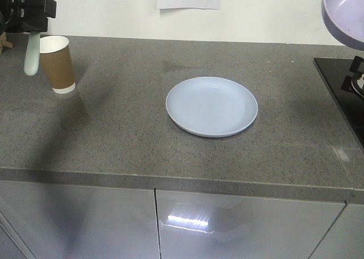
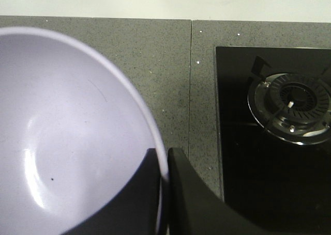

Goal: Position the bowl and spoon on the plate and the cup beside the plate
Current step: 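Drive closer and stop with the light blue plate centered ahead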

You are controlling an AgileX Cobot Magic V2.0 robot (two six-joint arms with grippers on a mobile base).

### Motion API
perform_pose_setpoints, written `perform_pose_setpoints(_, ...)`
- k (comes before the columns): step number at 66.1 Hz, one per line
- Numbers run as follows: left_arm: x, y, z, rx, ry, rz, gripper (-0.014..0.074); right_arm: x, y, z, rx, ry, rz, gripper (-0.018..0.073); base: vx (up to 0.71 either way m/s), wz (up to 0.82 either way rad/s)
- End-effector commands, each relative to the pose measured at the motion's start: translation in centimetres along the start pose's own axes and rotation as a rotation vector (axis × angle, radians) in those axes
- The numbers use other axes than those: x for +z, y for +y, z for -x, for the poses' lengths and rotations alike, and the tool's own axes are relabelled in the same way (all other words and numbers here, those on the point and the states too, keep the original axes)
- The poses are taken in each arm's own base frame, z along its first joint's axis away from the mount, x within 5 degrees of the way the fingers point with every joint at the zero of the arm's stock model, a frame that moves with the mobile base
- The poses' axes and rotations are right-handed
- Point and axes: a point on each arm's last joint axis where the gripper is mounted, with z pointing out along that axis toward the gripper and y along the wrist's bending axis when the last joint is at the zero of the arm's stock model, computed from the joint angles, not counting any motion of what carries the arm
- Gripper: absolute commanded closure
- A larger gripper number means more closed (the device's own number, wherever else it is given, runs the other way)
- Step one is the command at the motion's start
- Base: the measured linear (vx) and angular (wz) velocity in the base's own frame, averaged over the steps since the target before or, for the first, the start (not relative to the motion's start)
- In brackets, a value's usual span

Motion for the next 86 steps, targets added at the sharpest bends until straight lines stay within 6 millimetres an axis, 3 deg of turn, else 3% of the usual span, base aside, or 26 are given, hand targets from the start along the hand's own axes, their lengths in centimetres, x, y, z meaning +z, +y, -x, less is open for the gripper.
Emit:
perform_pose_setpoints(1,-2.44,-0.6,1.23,-0.006,-0.126,-0.022,0.0603,-2.13,0.14,1.22,-0.008,-0.131,-0.008,0.0565,0.11,0.01)
perform_pose_setpoints(86,-2.44,-0.6,1.23,-0.006,-0.126,-0.022,0.0603,-2.13,0.14,1.23,-0.008,-0.133,-0.008,0.0565,0.07,0.0)
